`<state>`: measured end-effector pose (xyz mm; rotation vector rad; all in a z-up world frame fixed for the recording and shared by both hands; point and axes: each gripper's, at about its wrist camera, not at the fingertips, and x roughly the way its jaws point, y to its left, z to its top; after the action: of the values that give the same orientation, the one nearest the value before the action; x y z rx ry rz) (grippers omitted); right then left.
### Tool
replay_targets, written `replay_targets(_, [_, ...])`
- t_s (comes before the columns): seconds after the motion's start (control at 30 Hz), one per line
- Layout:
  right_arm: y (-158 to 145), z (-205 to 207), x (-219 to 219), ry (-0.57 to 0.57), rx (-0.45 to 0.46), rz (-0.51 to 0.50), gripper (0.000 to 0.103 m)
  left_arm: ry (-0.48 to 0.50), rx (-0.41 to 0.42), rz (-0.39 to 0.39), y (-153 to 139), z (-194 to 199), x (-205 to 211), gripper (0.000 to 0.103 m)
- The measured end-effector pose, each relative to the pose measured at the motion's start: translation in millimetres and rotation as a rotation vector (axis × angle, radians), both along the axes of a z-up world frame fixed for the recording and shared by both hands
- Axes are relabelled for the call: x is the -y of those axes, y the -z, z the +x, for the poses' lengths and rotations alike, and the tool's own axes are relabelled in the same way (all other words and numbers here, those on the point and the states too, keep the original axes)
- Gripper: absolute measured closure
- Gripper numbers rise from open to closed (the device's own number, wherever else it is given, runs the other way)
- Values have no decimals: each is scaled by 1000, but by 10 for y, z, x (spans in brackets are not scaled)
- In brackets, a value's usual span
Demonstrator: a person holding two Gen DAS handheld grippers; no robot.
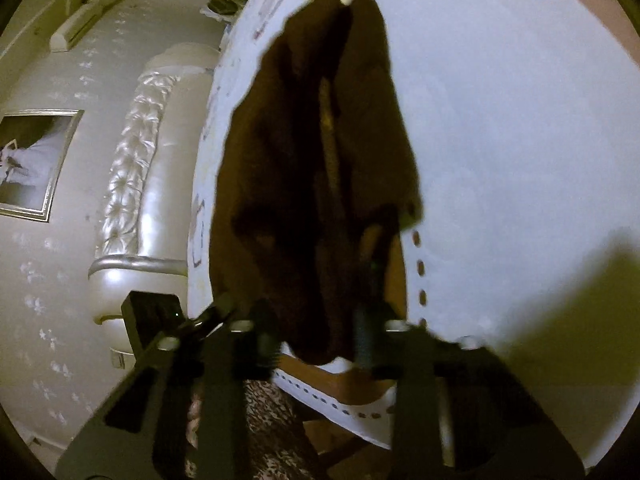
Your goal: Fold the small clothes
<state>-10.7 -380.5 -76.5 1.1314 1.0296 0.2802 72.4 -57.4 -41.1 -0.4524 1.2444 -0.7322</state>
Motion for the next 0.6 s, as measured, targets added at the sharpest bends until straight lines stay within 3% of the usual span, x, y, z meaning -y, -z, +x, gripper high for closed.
replay_targets(0.6, [77, -84, 5, 11, 49, 12, 91, 32, 49, 54, -64, -20, 38, 72])
